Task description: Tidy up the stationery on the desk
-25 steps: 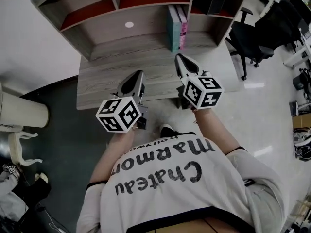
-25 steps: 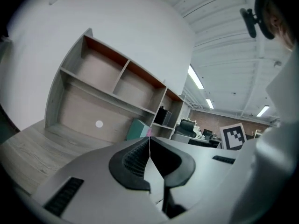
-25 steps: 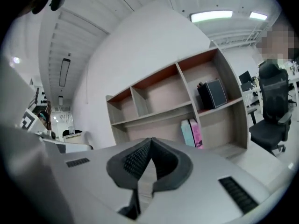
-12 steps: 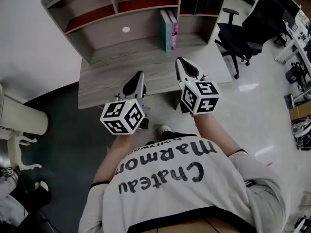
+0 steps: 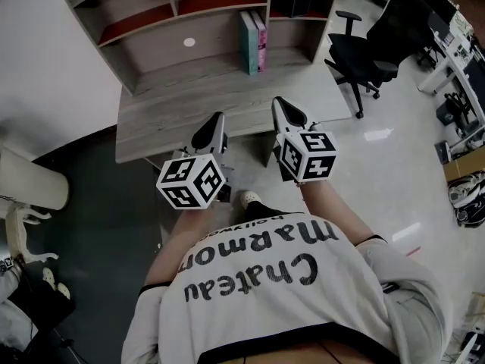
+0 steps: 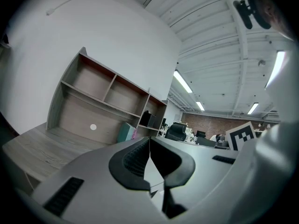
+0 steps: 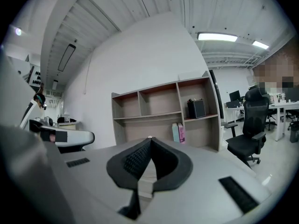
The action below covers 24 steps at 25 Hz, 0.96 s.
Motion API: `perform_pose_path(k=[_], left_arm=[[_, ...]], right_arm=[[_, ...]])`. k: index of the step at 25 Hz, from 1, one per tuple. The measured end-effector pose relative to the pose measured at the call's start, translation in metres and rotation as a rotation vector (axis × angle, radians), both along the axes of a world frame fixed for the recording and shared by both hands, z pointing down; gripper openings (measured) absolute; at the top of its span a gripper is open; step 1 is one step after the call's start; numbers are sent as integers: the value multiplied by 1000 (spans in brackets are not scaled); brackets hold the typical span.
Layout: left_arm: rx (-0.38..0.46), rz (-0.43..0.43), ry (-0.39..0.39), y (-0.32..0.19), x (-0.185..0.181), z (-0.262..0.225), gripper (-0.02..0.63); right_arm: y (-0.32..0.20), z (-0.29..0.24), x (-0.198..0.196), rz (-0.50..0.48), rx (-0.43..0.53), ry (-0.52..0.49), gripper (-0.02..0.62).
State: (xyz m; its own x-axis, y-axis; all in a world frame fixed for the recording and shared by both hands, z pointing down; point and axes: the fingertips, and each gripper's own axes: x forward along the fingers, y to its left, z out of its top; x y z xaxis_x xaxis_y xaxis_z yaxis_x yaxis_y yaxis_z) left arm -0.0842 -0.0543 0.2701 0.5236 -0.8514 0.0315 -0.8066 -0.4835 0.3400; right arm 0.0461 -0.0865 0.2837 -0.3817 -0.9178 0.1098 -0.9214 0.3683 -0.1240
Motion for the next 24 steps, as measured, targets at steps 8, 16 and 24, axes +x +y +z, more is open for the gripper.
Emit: perform_pose_path(k=[8, 16, 24], left_arm=[[-4, 2, -3, 19, 6, 3, 20], [-22, -10, -10, 28, 7, 9, 20], [-40, -3, -18, 29, 10, 15, 20]], right_arm=[[19, 4, 5, -1, -4, 10, 12], [27, 13, 7, -15, -26, 2, 12], [25, 16, 11, -6, -30, 0, 12]])
